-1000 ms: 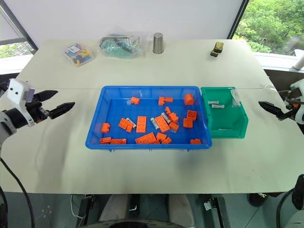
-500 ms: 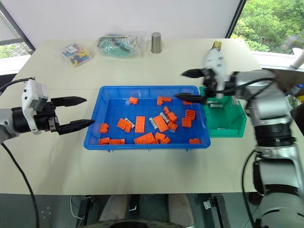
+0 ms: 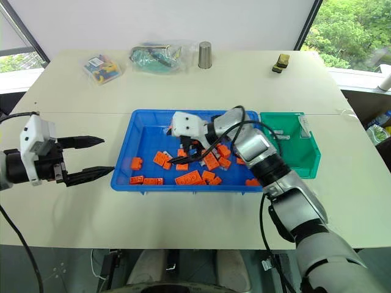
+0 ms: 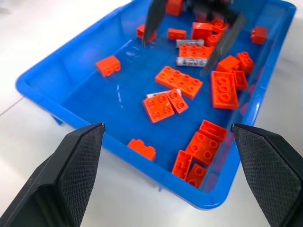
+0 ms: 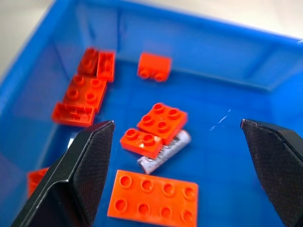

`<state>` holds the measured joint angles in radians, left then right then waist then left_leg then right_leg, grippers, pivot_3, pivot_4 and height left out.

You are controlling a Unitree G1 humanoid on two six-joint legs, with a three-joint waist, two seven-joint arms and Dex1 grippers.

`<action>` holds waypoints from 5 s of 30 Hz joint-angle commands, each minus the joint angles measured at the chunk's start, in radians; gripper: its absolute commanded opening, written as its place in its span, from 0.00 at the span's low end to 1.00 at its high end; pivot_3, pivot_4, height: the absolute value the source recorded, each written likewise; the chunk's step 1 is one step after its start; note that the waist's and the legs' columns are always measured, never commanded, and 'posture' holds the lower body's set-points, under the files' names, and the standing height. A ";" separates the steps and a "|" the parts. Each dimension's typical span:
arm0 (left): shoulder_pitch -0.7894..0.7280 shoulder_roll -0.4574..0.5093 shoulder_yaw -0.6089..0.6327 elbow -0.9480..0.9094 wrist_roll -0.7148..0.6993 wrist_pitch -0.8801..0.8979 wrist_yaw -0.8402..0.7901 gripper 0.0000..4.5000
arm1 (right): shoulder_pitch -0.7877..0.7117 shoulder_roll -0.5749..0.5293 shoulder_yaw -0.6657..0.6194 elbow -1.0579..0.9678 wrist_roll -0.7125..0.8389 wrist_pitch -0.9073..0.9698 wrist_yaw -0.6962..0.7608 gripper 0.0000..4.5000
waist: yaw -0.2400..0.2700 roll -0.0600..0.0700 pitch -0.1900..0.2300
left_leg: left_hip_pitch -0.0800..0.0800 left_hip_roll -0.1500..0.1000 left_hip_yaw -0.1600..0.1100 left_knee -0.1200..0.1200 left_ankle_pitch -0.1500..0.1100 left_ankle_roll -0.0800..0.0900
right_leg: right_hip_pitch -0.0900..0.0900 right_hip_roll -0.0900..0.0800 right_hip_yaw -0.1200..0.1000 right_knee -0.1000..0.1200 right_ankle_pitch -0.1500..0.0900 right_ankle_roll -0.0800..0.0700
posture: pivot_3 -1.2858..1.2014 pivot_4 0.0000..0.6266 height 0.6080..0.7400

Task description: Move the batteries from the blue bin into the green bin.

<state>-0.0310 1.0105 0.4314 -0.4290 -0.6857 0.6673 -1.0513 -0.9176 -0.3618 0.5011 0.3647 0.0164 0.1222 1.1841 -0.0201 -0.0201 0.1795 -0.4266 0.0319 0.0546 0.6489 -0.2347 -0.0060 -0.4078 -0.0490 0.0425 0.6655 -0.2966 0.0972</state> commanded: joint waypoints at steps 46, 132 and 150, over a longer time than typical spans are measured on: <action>0.047 -0.001 0.113 -0.078 -0.065 0.016 0.095 1.00 | -0.133 0.264 -0.068 0.483 -0.149 -0.364 -0.020 0.48 | -0.035 0.000 0.000 | 0.001 -0.001 -0.003 -0.005 0.001 -0.004 | -0.001 -0.007 -0.002 0.000 -0.001 -0.003 | 0.52 0.24 1.00; -0.476 -0.225 -0.372 0.144 0.041 -0.075 -0.030 1.00 | 0.120 -0.490 -0.648 -0.355 0.330 0.904 -0.325 0.75 | -0.002 -0.001 0.001 | -0.001 0.000 -0.002 -0.004 0.004 -0.005 | -0.002 0.004 -0.003 0.000 -0.001 -0.005 | 0.52 0.24 1.00; -0.370 -0.183 -0.306 0.029 0.022 -0.034 0.016 1.00 | -0.057 -0.260 0.024 -0.133 0.059 0.266 0.088 0.99 | 0.005 -0.002 0.001 | -0.002 0.001 -0.003 0.000 0.003 -0.004 | -0.001 0.002 -0.004 0.000 0.000 -0.005 | 0.52 0.24 1.00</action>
<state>-0.3998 0.8130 0.0796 -0.3673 -0.6451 0.6300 -1.0446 -0.9380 -0.6250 0.5167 0.2185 0.1073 0.4703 1.2351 -0.0153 -0.0224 0.1804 -0.4290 0.0333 0.0516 0.6488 -0.2321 -0.0097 -0.4094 -0.0465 0.0384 0.6656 -0.2971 0.0927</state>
